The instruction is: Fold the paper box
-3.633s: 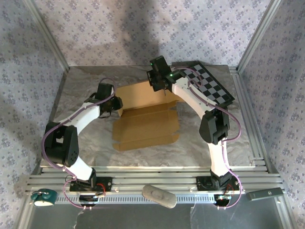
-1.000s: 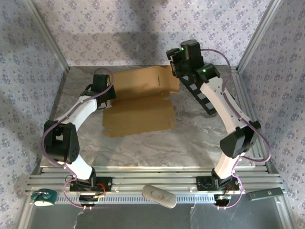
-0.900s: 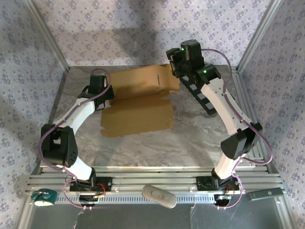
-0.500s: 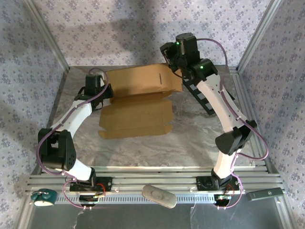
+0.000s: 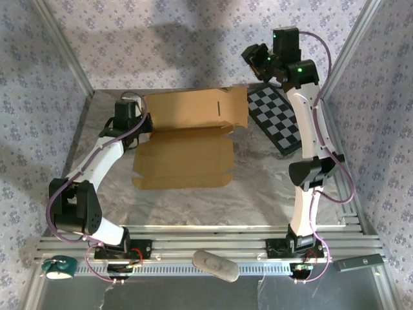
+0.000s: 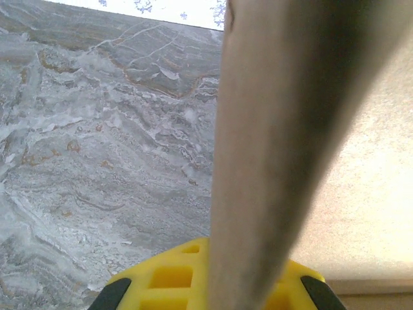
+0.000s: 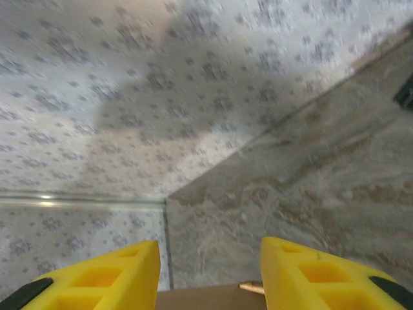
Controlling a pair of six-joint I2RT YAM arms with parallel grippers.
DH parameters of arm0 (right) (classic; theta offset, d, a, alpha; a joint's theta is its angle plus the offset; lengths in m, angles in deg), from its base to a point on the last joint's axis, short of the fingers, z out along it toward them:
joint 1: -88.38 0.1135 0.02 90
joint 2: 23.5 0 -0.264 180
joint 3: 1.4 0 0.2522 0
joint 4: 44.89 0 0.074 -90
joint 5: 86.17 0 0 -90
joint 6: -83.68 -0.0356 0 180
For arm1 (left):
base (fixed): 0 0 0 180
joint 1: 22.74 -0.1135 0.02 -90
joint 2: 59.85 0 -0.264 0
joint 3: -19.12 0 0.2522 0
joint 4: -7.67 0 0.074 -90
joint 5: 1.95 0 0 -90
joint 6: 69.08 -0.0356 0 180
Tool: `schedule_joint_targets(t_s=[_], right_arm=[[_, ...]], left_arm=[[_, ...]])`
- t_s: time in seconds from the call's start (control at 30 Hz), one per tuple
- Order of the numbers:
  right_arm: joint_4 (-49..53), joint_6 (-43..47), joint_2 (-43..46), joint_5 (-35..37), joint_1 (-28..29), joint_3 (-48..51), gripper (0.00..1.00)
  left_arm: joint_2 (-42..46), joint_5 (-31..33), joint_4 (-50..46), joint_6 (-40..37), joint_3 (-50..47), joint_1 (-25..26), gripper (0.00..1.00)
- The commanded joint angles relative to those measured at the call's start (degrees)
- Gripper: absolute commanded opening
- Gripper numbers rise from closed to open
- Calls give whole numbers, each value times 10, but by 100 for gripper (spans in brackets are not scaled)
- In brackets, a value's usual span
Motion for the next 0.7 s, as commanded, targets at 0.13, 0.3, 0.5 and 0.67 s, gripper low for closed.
schedule_joint_targets(t_s=[0.13, 0.3, 0.5, 0.67], right_arm=[[84, -45, -7, -45, 56, 0, 46], [104, -55, 15, -25, 79, 43, 45], [82, -49, 61, -5, 74, 135, 45], [50, -52, 53, -19, 70, 151, 45]], left_arm=[[23, 26, -3, -42, 32, 24, 0], [24, 29, 0, -41, 32, 28, 0], [22, 21, 8, -46, 33, 29, 0], [21, 12, 12, -47, 32, 31, 0]])
